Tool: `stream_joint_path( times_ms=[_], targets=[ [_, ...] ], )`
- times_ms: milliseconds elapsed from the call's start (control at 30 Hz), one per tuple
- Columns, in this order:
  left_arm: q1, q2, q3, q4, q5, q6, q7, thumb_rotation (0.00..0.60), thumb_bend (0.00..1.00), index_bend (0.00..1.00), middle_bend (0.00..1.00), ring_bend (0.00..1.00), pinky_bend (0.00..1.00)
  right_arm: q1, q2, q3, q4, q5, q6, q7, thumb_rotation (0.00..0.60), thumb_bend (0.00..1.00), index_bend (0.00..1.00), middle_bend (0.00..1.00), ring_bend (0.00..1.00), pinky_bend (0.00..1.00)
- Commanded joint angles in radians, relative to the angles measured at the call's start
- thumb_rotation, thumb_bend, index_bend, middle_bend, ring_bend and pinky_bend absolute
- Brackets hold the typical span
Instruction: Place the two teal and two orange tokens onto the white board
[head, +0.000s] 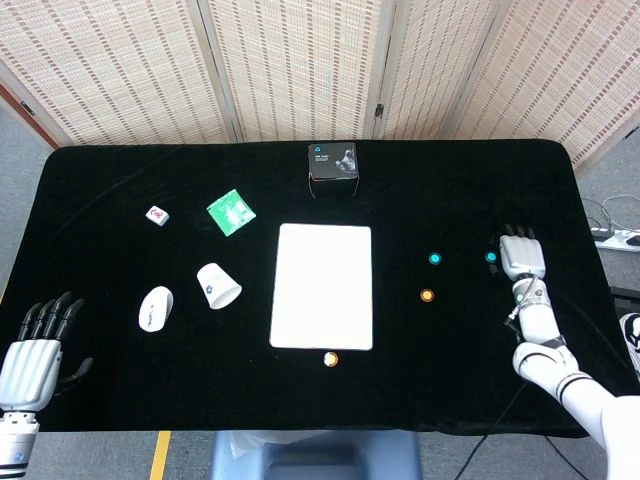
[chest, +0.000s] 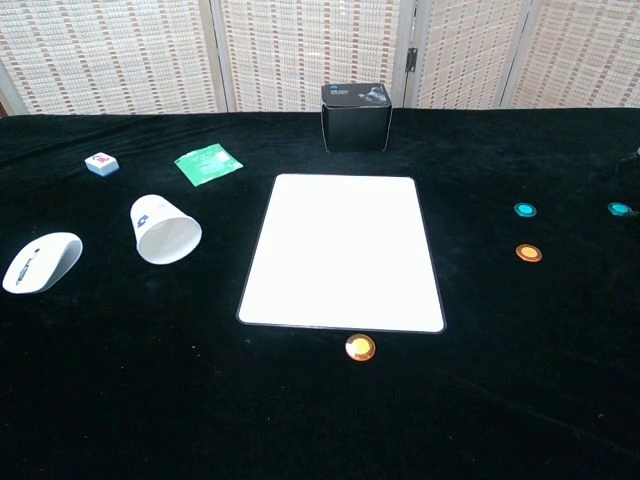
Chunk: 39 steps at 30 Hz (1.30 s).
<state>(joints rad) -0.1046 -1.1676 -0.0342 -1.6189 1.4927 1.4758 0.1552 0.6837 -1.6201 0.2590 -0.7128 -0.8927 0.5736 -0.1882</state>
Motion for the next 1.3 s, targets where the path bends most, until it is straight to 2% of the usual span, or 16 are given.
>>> stream_joint_path(
  times_ms=[33, 267, 833, 1300],
  targets=[
    [0.002, 0.0, 0.0, 0.001, -0.001, 0.002, -0.002, 0.6, 0.33, 0.06, 0.0, 0.03, 0.0, 0.023, -0.033, 0.002, 0.043, 0.006, -0.022, -0.004, 0.6, 0.44, 0.36, 0.12, 0.0, 0.0],
    [0.007, -0.001, 0.0, 0.01, -0.008, 0.005, -0.01, 0.6, 0.33, 0.06, 0.0, 0.03, 0.0, 0.03, -0.06, 0.004, 0.101, 0.007, -0.04, 0.004, 0.6, 0.44, 0.41, 0.14, 0.01, 0.0],
    [0.007, -0.01, -0.001, 0.023, -0.014, -0.003, -0.015, 0.6, 0.33, 0.06, 0.0, 0.03, 0.0, 0.027, -0.069, 0.006, 0.142, -0.002, -0.056, -0.003, 0.6, 0.44, 0.43, 0.16, 0.02, 0.0],
    [0.005, -0.013, -0.002, 0.03, -0.019, -0.009, -0.018, 0.6, 0.33, 0.06, 0.0, 0.03, 0.0, 0.036, -0.079, 0.017, 0.158, -0.02, -0.047, 0.0, 0.6, 0.44, 0.49, 0.2, 0.04, 0.0]
  ],
)
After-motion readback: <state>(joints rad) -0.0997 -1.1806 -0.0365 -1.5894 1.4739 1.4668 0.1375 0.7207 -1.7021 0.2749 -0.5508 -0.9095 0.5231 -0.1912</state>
